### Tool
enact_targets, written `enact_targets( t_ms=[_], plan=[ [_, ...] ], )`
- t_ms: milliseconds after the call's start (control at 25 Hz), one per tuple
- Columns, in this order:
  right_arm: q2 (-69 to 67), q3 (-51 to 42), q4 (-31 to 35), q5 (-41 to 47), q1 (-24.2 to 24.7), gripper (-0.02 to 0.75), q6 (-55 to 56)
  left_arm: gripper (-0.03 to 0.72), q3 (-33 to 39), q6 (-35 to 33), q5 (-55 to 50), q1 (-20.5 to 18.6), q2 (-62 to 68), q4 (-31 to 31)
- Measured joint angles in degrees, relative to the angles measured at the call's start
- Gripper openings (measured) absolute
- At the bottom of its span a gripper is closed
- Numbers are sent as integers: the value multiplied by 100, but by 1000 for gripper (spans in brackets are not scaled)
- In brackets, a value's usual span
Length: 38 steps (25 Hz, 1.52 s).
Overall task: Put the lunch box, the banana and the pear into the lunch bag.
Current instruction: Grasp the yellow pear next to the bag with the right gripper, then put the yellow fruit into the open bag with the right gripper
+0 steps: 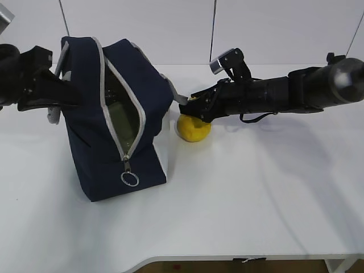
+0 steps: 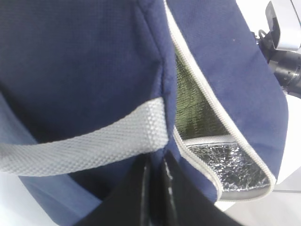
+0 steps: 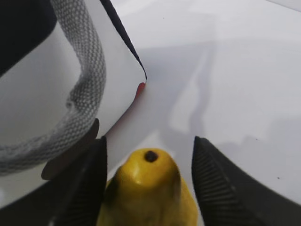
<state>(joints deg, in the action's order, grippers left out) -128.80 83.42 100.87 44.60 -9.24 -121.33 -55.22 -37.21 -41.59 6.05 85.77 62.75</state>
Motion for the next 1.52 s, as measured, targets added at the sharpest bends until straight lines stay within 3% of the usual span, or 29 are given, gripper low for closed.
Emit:
enact_targets(
  t_ms=[240,360,680,1160,1520],
  plan=[
    [0,0,0,0,0,312,0,-2,0,0,9,0,0,0],
    [0,3,0,0,0,281,0,-2,0,0,9,0,0,0],
    [0,68,-54,-35,13,264,0,-2,0,0,9,0,0,-10],
    [901,68,-677,-634,128,261,0,-2,0,0,-1,0,0,239],
    [2042,68,-551,-114,128,261,74,-2,0,0,-95,0,0,547]
  ],
)
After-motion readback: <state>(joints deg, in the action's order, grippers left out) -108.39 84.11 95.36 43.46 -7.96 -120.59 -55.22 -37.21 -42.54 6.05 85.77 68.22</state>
